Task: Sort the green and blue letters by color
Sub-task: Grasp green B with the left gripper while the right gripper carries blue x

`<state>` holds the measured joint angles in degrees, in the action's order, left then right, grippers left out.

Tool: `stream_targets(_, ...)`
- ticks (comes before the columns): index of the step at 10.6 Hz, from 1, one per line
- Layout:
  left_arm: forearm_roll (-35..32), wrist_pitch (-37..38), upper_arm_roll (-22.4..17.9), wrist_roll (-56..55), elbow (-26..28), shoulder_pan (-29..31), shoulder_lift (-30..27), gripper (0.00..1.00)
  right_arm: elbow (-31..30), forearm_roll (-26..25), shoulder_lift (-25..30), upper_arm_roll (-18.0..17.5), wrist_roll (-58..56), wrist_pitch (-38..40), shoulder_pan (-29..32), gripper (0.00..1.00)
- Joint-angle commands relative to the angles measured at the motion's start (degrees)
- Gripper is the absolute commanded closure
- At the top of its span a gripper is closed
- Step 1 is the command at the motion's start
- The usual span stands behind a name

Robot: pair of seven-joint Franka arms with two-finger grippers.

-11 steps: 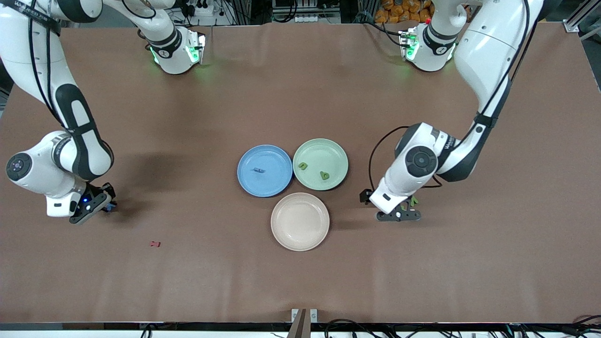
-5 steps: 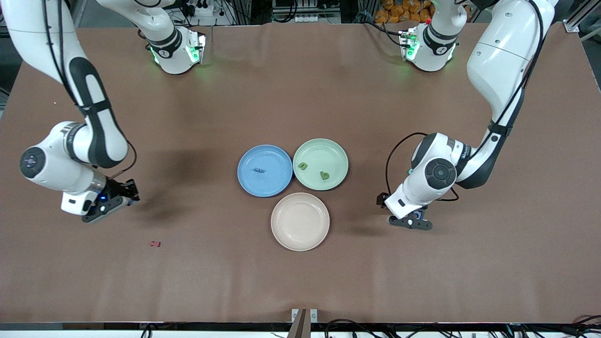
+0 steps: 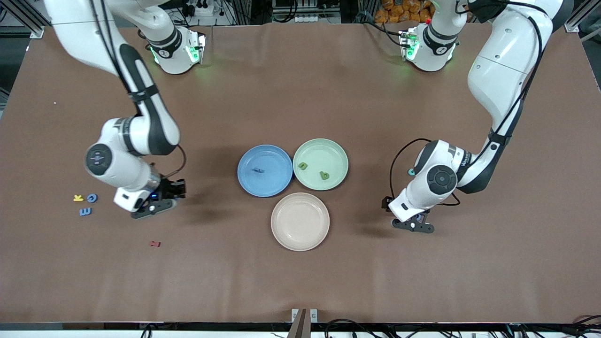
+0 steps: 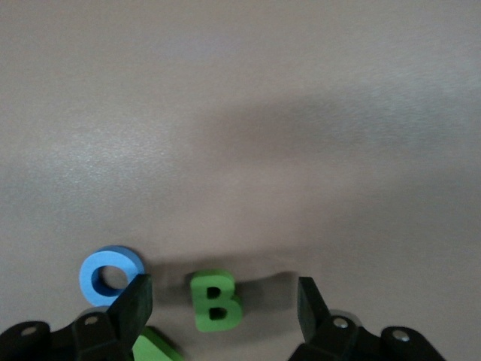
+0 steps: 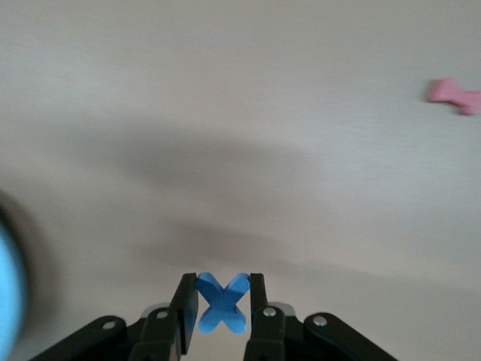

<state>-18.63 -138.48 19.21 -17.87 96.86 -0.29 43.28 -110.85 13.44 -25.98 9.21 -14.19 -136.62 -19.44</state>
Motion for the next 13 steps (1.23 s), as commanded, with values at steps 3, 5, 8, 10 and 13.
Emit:
stream_targets(3, -1.5, -0.74, 0.56, -0.33, 0.17, 0.64, 0.14, 0.17, 0.81, 0.98, 0.14, 0.54, 20.58, -0.67, -14.38, 1.0)
stream_targets(5, -1.5, -0.74, 0.56, -0.33, 0.26, 0.64, 0.23, 0.22, 1.42, 1.07, -0.65, 0.54, 24.37, -0.76, -18.24, 1.0)
stream_targets(8, -1.5, -0.74, 0.56, -0.15, 0.52, 0.64, 0.49, 0.57, 5.03, 0.98, -3.72, 0.37, 33.07, -0.67, -22.65, 0.89)
stream_targets(10, -1.41, -0.74, 0.48, -0.15, 0.52, 0.64, 0.58, 0.97, 4.95, 0.98, -4.26, 0.1, 33.26, -0.67, -22.66, 0.01)
stream_targets(13, -1.5, -0.66, 0.56, -0.15, 0.52, 1.16, -0.03, 1.0, 5.03, 0.98, -3.29, 0.19, 32.74, -0.05, -20.48, 0.0)
